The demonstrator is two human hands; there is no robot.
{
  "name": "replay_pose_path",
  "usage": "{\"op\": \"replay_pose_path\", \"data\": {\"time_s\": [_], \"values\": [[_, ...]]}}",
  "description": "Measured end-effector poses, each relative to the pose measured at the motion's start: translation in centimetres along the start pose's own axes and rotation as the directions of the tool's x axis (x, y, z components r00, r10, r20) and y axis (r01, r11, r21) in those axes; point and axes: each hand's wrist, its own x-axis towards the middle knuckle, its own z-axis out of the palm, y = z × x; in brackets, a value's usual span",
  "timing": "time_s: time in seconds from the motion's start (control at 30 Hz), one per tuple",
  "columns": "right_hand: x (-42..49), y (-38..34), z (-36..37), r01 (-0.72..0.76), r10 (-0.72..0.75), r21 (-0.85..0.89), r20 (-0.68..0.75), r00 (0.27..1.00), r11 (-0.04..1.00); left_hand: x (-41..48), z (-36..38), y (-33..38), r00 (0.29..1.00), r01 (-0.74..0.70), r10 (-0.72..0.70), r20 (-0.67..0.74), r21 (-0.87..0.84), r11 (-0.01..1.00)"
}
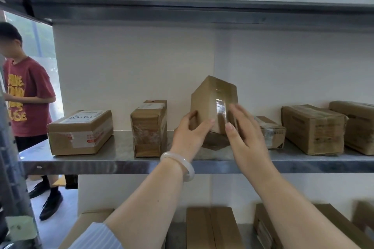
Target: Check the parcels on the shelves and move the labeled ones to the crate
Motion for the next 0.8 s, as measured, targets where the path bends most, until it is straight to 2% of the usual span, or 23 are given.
{"op": "replay_pose_path", "data": {"time_s": [0.1,0.2,0.23,0.3,0.33,0.4,0.47,0.57,0.67,0.8], "values": [[-0.1,-0.1,-0.8,-0.110,0.122,0.143,-0.078,0.989,0.984,-0.4,-0.1,-1.0,0.994,0.106,-0.105,0.018,-0.239,0.965],[-0.3,-0.3,-1.3,-0.195,0.195,0.301,0.032,0.980,0.933,-1.5,0.2,-1.2,0.977,0.212,-0.201,0.070,-0.413,0.886],[-0.5,-0.5,-1.3,-0.193,0.184,0.319,0.058,0.981,0.928,-1.9,0.4,-1.0,0.971,0.236,-0.226,0.074,-0.418,0.877],[-0.9,-0.8,-1.4,-0.161,0.141,0.312,0.087,0.986,0.936,-2.4,0.5,-0.7,0.970,0.242,-0.241,0.045,-0.316,0.917],[-1.0,-0.8,-1.5,-0.142,0.120,0.283,0.094,0.988,0.949,-2.5,0.5,-0.6,0.977,0.208,-0.212,0.007,-0.233,0.950],[-1.1,-0.7,-1.8,-0.110,0.093,0.188,0.095,0.991,0.976,-2.3,0.3,-0.7,0.997,0.059,-0.063,-0.035,-0.118,0.991],[-1.4,-0.6,-2.0,-0.072,0.062,0.105,0.098,0.993,0.992,-2.3,0.2,-0.6,0.999,-0.032,0.029,-0.032,-0.112,0.993],[-2.3,-0.4,-2.1,0.038,-0.033,-0.042,0.107,0.994,0.998,-2.8,0.9,-0.4,0.997,-0.080,0.081,0.013,-0.062,0.995],[-2.9,-0.1,-2.2,0.101,-0.087,-0.106,0.126,0.988,0.989,-3.5,1.4,-0.3,0.996,-0.056,0.063,0.064,-0.110,0.992],[-3.2,0.0,-3.0,0.065,-0.064,-0.001,0.039,0.997,0.998,-4.0,1.3,-1.0,0.999,0.011,0.002,0.039,-0.326,0.945]]}}
